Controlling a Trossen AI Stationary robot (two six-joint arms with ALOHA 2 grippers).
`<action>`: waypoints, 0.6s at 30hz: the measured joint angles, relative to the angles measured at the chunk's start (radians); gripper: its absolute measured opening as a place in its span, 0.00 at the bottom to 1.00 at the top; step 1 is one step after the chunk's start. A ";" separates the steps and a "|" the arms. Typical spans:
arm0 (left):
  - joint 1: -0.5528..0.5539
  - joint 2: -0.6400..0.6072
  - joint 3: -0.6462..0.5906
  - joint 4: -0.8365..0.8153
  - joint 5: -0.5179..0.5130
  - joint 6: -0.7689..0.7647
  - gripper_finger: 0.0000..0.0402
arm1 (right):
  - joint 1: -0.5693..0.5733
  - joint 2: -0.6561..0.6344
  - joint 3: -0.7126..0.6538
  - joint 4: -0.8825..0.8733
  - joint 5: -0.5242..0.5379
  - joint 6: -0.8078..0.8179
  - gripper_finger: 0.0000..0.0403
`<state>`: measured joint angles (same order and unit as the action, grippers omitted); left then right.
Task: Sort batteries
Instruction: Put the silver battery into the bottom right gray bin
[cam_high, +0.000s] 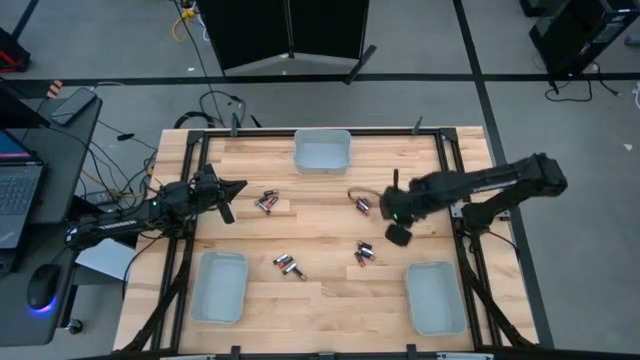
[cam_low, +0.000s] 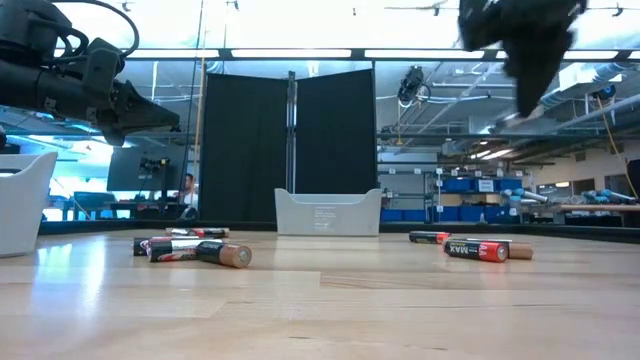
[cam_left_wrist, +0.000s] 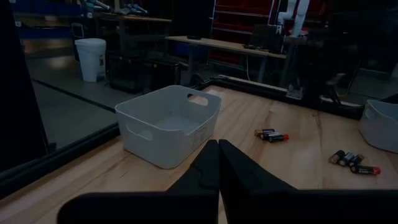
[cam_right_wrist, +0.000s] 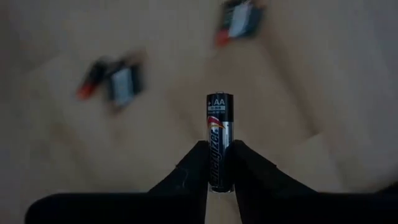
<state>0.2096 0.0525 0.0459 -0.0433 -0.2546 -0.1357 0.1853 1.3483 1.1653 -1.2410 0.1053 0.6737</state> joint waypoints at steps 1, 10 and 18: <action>0.000 0.000 0.000 0.000 0.000 0.000 0.01 | 0.044 -0.001 0.006 -0.009 -0.020 0.031 0.16; 0.000 0.000 0.000 0.000 0.000 0.000 0.01 | 0.464 0.018 0.011 0.000 -0.144 0.429 0.16; 0.000 0.000 0.000 0.000 0.000 0.000 0.01 | 0.697 0.134 0.011 0.036 -0.104 0.564 0.16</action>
<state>0.2094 0.0521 0.0457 -0.0429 -0.2543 -0.1356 0.8824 1.4819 1.1762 -1.2052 0.0017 1.2379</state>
